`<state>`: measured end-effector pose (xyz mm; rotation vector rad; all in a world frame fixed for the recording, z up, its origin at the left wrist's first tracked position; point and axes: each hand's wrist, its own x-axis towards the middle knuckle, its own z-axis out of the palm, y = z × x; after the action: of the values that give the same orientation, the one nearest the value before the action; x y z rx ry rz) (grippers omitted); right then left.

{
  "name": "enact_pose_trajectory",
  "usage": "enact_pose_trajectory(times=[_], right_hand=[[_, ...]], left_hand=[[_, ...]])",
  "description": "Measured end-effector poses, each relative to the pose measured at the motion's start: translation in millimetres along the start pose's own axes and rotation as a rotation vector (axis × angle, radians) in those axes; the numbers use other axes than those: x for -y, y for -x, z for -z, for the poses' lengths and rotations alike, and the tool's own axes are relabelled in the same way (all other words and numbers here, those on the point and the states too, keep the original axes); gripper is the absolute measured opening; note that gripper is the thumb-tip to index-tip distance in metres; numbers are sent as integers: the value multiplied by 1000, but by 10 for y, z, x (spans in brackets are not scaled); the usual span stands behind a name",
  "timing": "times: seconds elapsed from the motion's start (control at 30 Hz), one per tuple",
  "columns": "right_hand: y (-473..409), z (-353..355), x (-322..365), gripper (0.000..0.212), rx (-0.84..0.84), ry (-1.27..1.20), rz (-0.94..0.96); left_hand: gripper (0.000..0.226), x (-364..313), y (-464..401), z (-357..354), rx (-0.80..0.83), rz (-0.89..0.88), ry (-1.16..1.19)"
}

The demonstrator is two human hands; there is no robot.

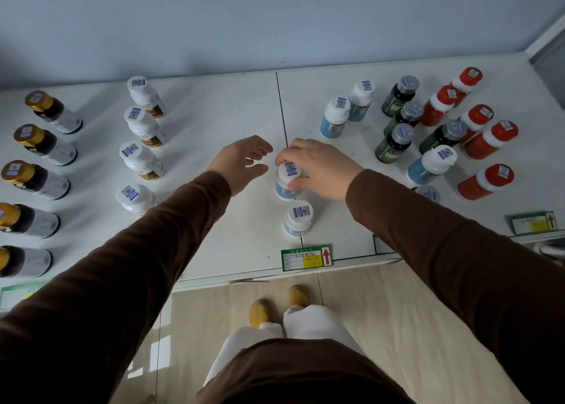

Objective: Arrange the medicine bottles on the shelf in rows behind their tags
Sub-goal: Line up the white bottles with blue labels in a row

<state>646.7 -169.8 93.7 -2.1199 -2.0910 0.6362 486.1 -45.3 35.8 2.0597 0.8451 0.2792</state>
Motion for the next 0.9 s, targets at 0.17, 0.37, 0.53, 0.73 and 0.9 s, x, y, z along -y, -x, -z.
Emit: enact_pose_trajectory(times=[0.17, 0.37, 0.53, 0.73, 0.9], right_hand=[[25, 71, -71, 55, 20, -79, -28], [21, 390, -601, 38, -198, -195, -104], [-116, 611, -1188, 33, -359, -64, -157], [-352, 651, -1427, 49, -147, 56, -21], [-465, 595, -1466, 44, -114, 132, 30]], left_hand=[[27, -113, -204, 25, -4, -10, -25], [34, -433, -693, -136, -16, 11, -85], [52, -635, -1132, -400, 37, 82, -157], [57, -715, -1444, -688, 140, 143, -199], [42, -725, -1521, -832, 155, 156, -181]])
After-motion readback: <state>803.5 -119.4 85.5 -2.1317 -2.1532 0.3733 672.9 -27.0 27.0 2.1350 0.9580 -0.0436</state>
